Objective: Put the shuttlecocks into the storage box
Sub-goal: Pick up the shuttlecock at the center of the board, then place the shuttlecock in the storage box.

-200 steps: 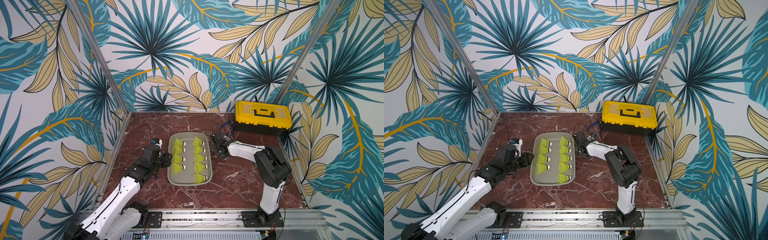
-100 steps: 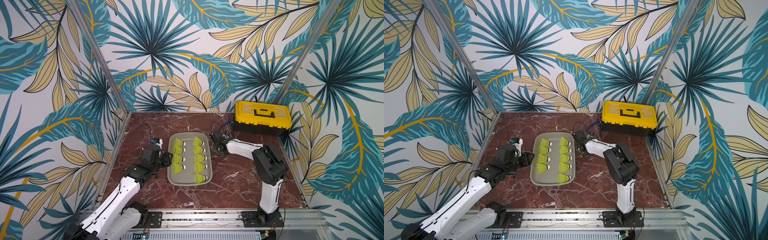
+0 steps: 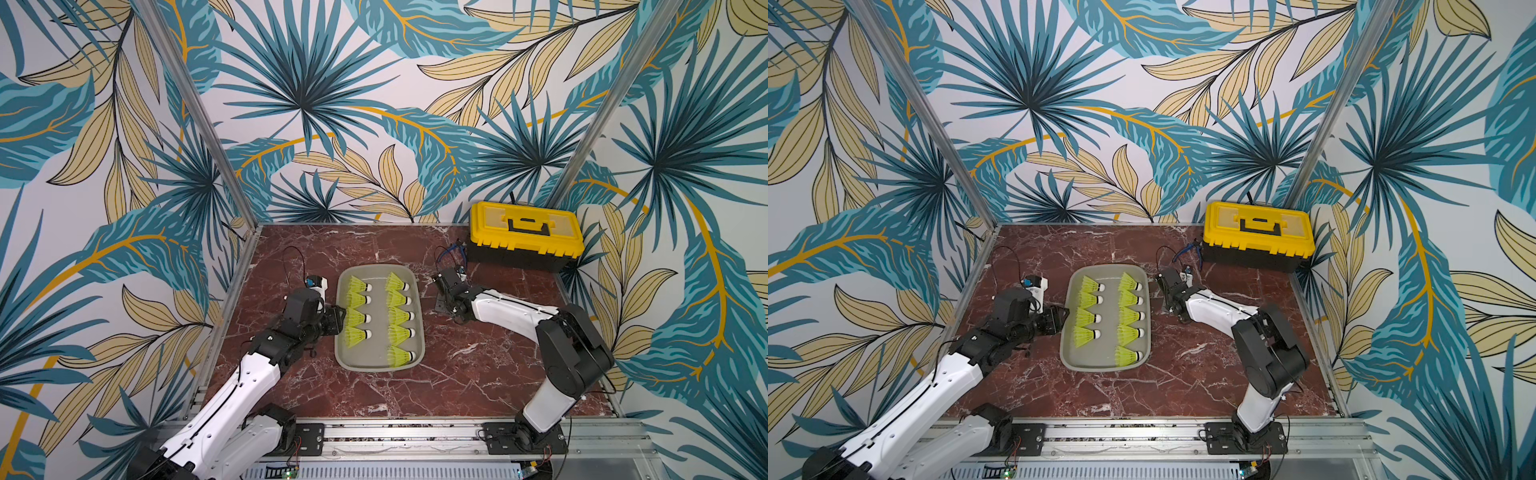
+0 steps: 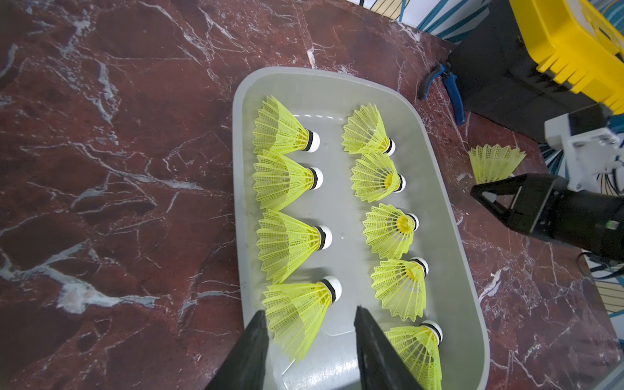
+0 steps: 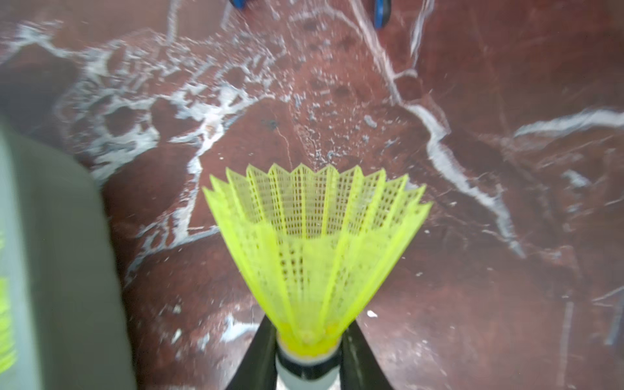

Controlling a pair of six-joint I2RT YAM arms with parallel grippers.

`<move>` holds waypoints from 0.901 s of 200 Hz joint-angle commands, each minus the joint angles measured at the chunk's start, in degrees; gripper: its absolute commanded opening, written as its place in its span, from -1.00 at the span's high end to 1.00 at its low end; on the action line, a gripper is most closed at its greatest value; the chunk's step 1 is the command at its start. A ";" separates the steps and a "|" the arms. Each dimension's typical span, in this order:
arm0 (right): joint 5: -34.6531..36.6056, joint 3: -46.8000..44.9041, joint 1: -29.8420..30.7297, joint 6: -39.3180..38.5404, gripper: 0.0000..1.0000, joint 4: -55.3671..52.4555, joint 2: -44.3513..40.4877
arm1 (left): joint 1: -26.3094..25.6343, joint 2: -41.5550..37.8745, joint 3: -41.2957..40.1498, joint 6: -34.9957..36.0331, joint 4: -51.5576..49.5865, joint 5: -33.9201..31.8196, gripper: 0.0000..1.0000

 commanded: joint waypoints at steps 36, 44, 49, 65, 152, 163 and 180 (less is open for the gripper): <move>-10.99 -8.76 0.71 -26.26 0.54 13.86 -14.46 | 0.36 1.50 6.94 8.89 -0.59 10.68 0.10; -13.78 -9.89 0.77 -29.48 0.55 15.52 -16.34 | 0.34 2.18 7.81 9.70 -0.59 12.79 0.10; -15.38 -10.54 0.81 -31.15 0.55 16.30 -17.44 | 0.41 2.53 8.34 10.13 -0.59 13.99 0.10; -21.43 -11.82 0.88 -36.48 0.57 17.44 -20.20 | 0.34 3.88 10.15 11.31 -0.76 17.86 0.10; -44.35 -6.23 3.25 -48.21 0.62 11.44 -17.85 | 0.25 8.39 15.81 14.15 1.59 37.00 0.09; -46.39 -5.36 3.94 -49.18 0.62 10.77 -16.86 | 0.26 8.55 16.18 14.56 1.73 37.23 0.09; -47.97 -3.36 5.11 -50.42 0.62 8.74 -15.09 | 0.30 9.05 16.94 15.37 1.61 38.19 0.09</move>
